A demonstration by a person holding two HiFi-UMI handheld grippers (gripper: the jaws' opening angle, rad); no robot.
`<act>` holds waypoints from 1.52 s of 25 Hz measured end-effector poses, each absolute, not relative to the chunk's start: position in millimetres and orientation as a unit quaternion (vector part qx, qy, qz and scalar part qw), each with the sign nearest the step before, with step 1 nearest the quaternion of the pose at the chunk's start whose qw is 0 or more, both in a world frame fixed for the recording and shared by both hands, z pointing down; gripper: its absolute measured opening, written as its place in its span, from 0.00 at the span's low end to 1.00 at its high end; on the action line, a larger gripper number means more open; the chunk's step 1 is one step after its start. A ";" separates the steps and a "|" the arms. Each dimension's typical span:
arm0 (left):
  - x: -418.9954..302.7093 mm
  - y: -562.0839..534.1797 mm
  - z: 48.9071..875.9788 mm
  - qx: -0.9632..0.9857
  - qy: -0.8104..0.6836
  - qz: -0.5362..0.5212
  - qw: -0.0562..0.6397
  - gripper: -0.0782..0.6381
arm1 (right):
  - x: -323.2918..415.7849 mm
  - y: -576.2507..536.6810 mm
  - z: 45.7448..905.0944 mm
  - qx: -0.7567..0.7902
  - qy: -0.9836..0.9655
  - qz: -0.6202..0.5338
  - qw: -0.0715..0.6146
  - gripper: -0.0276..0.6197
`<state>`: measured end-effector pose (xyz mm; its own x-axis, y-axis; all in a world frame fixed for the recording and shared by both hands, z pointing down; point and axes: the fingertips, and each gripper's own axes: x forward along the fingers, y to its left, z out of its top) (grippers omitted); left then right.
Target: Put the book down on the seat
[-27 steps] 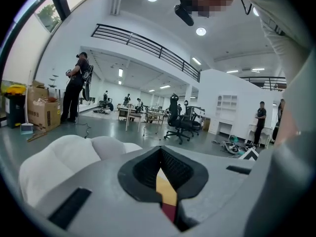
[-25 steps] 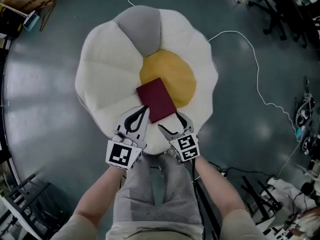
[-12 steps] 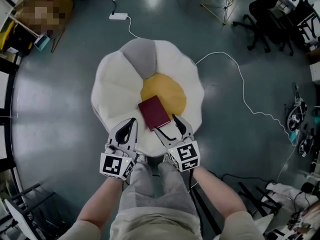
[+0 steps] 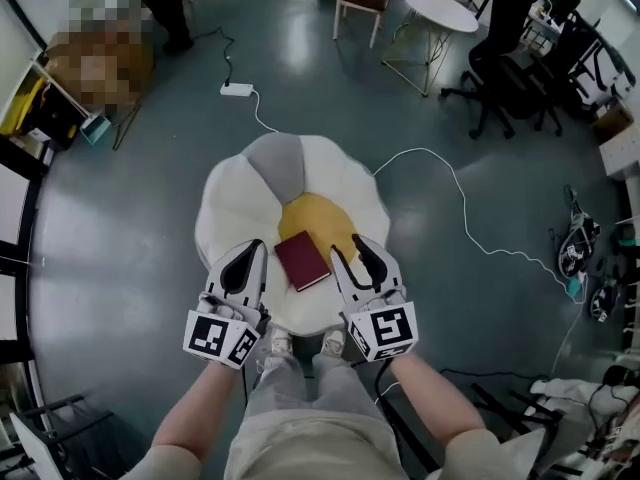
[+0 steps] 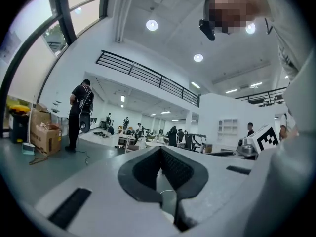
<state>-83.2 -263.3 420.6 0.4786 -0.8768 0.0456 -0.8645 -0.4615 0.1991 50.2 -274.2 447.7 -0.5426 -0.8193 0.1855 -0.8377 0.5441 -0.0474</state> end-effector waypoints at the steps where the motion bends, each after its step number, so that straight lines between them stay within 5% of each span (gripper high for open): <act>1: -81.0 -261.2 406.1 0.856 -0.506 -0.037 0.095 0.11 | 52.8 -273.5 431.8 0.476 -0.875 0.062 0.062 0.27; 12: -56.8 -240.8 286.9 0.881 -0.468 -0.037 0.063 0.11 | 104.8 -261.5 280.5 0.531 -0.846 -0.019 0.027 0.06; 21: -51.2 -216.8 219.4 0.883 -0.467 -0.049 0.020 0.11 | 102.0 -220.0 206.8 0.499 -0.865 -0.045 -0.008 0.05; 38: -58.1 -208.3 217.3 0.883 -0.469 -0.036 0.003 0.11 | 91.3 -203.2 206.0 0.508 -0.859 -0.068 0.000 0.04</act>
